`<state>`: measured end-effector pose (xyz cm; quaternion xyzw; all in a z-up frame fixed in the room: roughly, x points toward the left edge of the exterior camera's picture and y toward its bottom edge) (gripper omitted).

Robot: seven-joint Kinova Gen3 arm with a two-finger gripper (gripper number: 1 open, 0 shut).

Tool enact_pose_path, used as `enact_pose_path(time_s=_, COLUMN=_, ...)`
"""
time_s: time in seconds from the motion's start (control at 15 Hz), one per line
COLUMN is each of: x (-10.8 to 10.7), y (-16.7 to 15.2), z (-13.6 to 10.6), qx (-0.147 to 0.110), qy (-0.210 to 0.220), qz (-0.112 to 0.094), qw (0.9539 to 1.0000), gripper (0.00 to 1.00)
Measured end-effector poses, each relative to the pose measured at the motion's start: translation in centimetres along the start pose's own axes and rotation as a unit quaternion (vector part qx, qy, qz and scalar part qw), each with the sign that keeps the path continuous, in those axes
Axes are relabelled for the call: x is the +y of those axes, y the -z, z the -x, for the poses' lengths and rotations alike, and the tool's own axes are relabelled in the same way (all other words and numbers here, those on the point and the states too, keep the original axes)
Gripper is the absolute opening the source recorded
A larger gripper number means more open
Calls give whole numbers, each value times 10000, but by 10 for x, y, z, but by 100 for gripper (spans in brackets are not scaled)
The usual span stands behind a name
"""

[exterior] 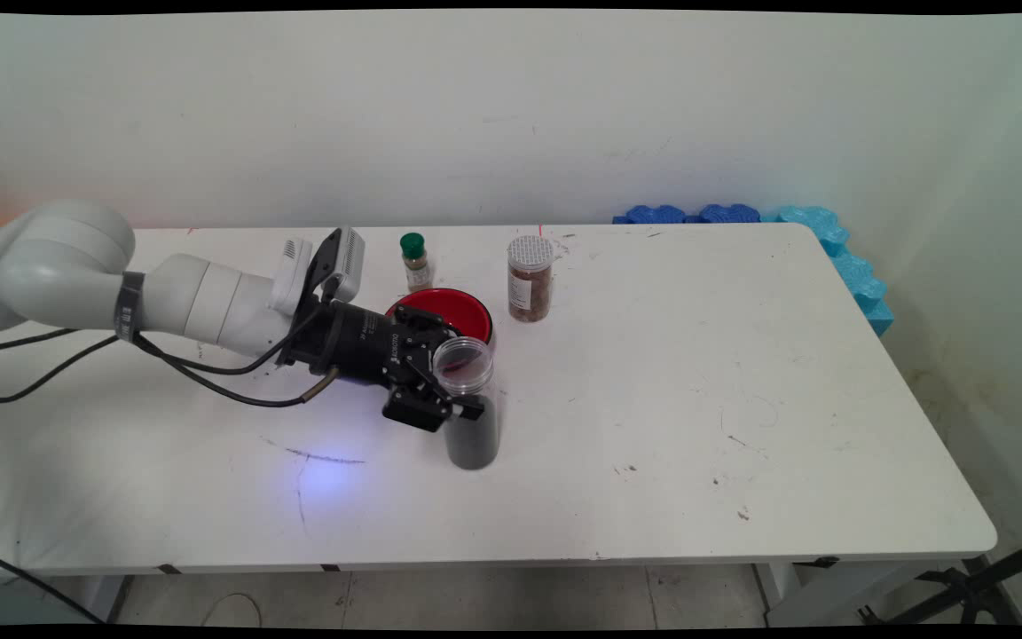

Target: Place the picked object on the table

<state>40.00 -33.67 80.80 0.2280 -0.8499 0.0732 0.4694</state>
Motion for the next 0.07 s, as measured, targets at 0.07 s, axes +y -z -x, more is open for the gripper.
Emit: enact_pose_path(time_s=0.07, x=0, y=0, z=0, qx=-2, qy=15, qz=-11, qw=10000, gripper=100)
